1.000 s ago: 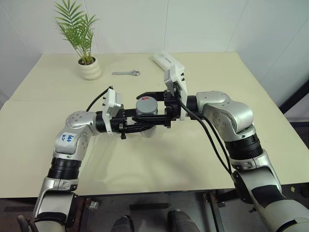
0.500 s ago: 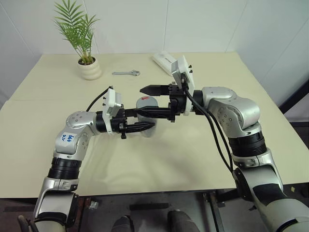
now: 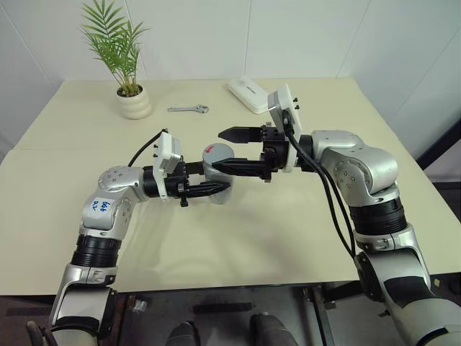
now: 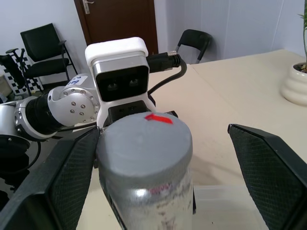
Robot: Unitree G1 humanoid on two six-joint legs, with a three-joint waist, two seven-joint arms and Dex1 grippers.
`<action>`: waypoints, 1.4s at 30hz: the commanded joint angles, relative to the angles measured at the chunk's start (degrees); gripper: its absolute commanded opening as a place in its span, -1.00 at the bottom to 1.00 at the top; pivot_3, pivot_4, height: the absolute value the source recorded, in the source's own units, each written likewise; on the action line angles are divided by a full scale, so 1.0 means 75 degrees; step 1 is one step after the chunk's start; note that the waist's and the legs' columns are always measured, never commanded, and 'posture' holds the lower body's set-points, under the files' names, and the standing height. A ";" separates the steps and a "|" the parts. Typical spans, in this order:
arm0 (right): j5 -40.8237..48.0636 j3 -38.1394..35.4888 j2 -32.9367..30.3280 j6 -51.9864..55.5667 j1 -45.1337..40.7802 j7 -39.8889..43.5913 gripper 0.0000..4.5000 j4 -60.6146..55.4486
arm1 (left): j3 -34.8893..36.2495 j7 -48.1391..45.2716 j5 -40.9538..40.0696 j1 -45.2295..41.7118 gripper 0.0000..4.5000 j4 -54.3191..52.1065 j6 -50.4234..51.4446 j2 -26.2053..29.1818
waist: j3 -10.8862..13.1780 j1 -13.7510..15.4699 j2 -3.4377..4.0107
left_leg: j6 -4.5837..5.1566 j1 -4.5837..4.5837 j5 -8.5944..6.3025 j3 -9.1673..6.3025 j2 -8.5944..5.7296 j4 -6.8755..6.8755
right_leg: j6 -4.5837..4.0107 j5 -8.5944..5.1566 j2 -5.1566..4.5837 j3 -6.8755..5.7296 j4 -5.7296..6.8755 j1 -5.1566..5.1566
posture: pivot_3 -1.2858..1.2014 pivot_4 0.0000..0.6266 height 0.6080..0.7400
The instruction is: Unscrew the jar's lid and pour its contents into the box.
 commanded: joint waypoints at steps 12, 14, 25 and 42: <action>0.0494 -0.0551 -0.0066 0.0058 0.0077 0.0126 1.00 -0.0270 | 0.0061 -0.0160 -0.0098 -0.0076 -0.13 -0.0202 -0.0137 0.0047 | 0.0000 -0.0003 0.0000 | 0.0000 0.0000 0.0000 0.0000 0.0000 -0.0001 | 0.0000 0.0000 0.0000 0.0000 0.0000 0.0000 | 0.03 -0.52 1.00; 0.0434 -0.0530 0.0010 -0.0021 0.0013 0.0049 1.00 -0.0222 | 0.0063 -0.0162 -0.0097 -0.0077 -0.13 -0.0197 -0.0135 0.0040 | 0.0000 -0.0005 0.0000 | 0.0000 0.0001 0.0000 0.0000 0.0000 -0.0001 | 0.0000 0.0000 0.0001 0.0000 0.0001 0.0000 | 0.03 -0.52 1.00; 0.0036 -0.0073 0.0280 -0.0184 -0.0115 0.0045 1.00 -0.0322 | 0.0057 -0.0120 -0.0117 -0.0036 -0.13 -0.0270 -0.0099 0.0011 | 0.0000 0.0001 0.0000 | 0.0000 0.0000 0.0000 0.0000 0.0000 -0.0002 | 0.0000 0.0000 0.0000 0.0000 -0.0001 0.0000 | 0.03 -0.52 1.00; 0.0727 -0.0522 0.0532 0.0362 -0.0030 -0.0273 0.61 -0.0774 | 0.0070 -0.0131 -0.0108 -0.0093 -0.13 -0.0173 -0.0114 0.0018 | 0.0000 0.0013 0.0000 | 0.0000 -0.0001 0.0000 -0.0001 0.0000 0.0000 | 0.0000 0.0000 -0.0001 -0.0001 0.0000 0.0000 | 0.03 -0.52 1.00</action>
